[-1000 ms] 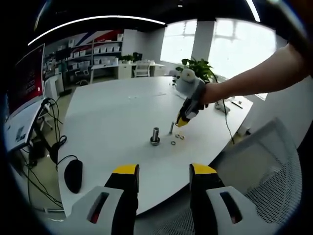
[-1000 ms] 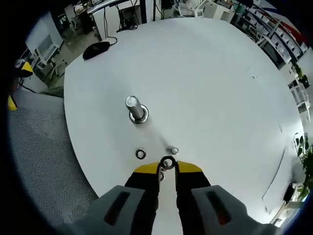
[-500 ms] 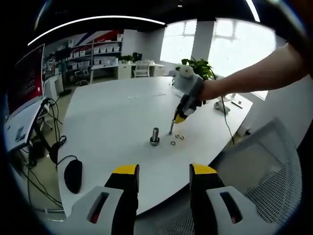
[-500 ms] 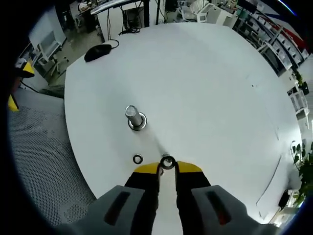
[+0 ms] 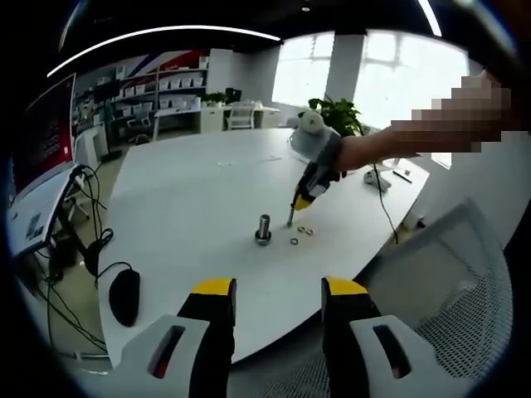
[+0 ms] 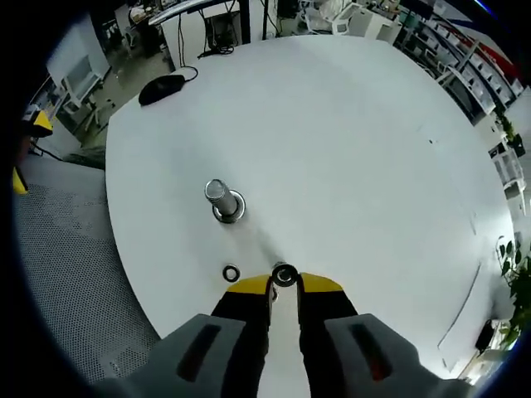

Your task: Place the washer onto the threaded stud by aligning its center hole with the stud, sliding it down to the base, and recovering from edge contact or off-axis alignment until the washer reaches the visible bottom stop.

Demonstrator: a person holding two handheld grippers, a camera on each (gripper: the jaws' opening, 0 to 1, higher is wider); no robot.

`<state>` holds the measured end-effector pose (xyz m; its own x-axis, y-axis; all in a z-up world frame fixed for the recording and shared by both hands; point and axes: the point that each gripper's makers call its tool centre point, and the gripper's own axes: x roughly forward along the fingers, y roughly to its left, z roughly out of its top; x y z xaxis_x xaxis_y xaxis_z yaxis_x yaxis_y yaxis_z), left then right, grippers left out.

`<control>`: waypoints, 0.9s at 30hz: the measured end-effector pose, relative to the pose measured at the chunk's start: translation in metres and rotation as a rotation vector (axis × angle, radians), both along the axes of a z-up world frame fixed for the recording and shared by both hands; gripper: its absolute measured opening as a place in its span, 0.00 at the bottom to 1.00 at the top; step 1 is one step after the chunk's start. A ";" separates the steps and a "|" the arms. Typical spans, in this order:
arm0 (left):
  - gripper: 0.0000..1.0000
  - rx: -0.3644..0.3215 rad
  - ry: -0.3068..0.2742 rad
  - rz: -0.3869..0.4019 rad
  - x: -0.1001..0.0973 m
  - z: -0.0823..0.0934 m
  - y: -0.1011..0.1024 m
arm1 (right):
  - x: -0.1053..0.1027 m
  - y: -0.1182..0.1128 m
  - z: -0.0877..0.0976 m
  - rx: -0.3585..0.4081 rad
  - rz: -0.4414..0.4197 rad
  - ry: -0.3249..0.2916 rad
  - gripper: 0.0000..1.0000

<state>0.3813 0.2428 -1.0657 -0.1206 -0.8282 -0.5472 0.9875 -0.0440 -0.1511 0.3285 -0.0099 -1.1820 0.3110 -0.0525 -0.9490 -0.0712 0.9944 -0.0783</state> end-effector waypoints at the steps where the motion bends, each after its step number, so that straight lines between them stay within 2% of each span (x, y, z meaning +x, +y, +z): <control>1: 0.39 -0.001 0.000 0.001 0.000 0.000 0.000 | 0.001 0.001 0.001 -0.002 0.006 -0.002 0.14; 7: 0.39 0.003 0.000 0.001 0.000 -0.001 0.000 | 0.003 -0.003 -0.010 0.012 0.011 0.005 0.14; 15: 0.39 0.007 0.002 -0.001 -0.001 -0.002 0.000 | -0.006 0.007 -0.014 0.016 0.036 0.045 0.14; 17: 0.39 0.009 0.001 -0.002 -0.001 -0.002 0.000 | 0.001 -0.004 -0.024 0.018 0.041 0.052 0.14; 23: 0.39 0.010 0.003 0.002 -0.001 -0.002 0.000 | -0.007 0.009 -0.028 0.028 0.038 0.074 0.14; 27: 0.39 0.014 0.000 -0.002 -0.001 -0.002 0.001 | -0.007 0.000 -0.042 0.034 0.028 0.085 0.14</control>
<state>0.3801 0.2437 -1.0682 -0.1224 -0.8204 -0.5586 0.9874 -0.0437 -0.1521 0.3218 -0.0098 -1.2235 0.2299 -0.0118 -0.9731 -0.1039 0.9939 -0.0366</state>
